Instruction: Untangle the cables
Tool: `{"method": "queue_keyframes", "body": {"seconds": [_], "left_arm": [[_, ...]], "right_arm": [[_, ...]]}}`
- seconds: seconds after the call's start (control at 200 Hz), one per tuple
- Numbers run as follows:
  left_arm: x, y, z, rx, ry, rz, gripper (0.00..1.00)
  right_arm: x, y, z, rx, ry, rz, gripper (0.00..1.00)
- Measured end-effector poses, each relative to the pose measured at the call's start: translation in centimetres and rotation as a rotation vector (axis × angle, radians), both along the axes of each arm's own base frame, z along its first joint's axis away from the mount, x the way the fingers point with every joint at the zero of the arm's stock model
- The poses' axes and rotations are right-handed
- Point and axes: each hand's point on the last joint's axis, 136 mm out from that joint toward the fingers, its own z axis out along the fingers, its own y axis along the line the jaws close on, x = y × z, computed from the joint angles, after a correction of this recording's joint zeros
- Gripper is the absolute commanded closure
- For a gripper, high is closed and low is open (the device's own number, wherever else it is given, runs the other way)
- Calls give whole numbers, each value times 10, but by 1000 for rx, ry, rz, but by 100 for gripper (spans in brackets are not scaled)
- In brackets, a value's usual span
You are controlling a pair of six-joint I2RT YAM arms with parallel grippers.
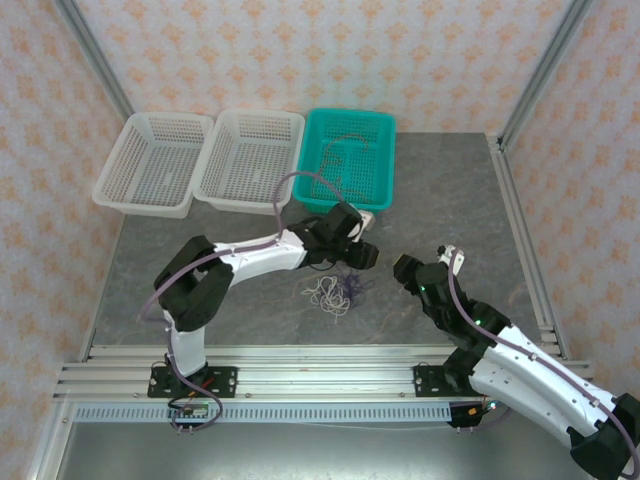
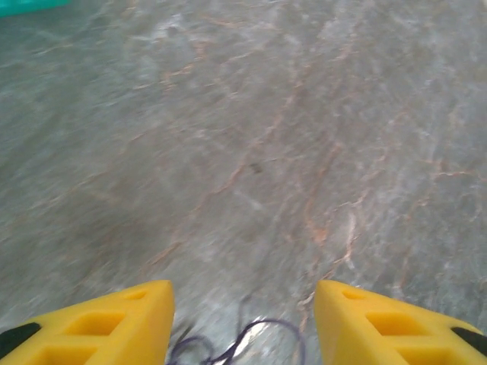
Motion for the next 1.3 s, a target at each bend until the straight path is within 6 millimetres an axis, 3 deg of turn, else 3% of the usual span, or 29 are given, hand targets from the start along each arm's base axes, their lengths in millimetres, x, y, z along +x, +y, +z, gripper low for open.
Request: {"method": "queue_keyframes", "body": {"seconds": [0.075,0.275,0.395,0.465,0.606,0.706,0.946,1.116,1.216,1.301], "left_arm": [[-2,-8,-8,7,5,-30,49],[-6,-6,-38,55,36,-59,56],[-9,-4,-43,71,32,-77,75],[-9,-3,-44,70,28,-80,100],[-15,3,-43,70,31,-77,100],[-18,6,-23,36,14,-63,100],[-4,-9,74,-172,-105,-5,100],[-5,-11,105,-270,-108,34,100],[-8,-8,119,-307,-102,50,100],[-13,-4,138,-346,-112,62,100]], "right_arm": [[-1,0,-1,-1,4,2,32],[-1,1,-1,2,8,10,32],[-2,3,-1,10,7,18,32],[-1,4,0,14,3,19,32],[-1,10,1,26,0,53,34],[-2,34,2,51,-24,186,34],[-6,80,-20,67,-24,437,28],[10,103,-27,22,-68,514,24],[24,110,-38,-36,-81,525,41],[41,107,-51,-101,-60,459,70]]}}
